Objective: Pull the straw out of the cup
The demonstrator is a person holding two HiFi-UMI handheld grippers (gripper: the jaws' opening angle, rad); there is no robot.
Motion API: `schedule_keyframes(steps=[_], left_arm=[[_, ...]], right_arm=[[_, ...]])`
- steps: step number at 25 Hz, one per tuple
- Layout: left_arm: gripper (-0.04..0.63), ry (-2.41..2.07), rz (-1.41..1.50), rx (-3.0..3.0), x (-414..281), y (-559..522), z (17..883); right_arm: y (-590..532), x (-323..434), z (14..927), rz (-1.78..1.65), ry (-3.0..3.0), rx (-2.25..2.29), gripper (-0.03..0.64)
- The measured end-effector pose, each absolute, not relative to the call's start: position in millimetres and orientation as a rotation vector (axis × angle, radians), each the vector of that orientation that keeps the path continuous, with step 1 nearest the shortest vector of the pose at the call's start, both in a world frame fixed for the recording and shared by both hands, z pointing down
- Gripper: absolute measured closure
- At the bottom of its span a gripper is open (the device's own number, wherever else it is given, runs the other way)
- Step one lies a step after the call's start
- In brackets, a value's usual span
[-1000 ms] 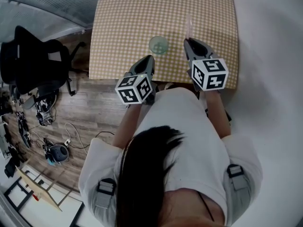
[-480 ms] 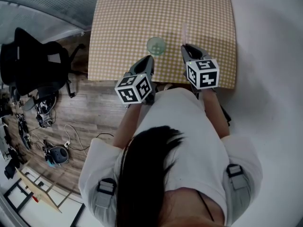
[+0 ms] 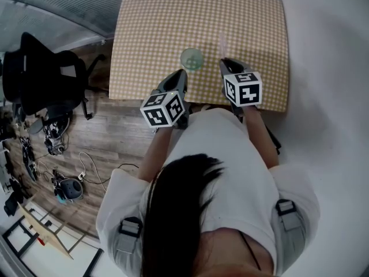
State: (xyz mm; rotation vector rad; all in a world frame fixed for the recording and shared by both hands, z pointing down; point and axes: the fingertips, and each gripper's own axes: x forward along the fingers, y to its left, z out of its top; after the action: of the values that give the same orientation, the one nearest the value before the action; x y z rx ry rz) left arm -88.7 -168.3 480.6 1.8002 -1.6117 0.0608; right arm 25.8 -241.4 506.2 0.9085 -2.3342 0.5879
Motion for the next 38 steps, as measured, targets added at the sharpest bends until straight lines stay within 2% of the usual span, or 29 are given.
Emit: schedule_keyframes(steps=[38], left_arm=[[0.586, -1.665, 0.034, 1.694, -126.2, -156.5, 486.2]], right_arm=[[-230.9, 17.0, 586.6, 0.682, -2.099, 0.807, 0.563]])
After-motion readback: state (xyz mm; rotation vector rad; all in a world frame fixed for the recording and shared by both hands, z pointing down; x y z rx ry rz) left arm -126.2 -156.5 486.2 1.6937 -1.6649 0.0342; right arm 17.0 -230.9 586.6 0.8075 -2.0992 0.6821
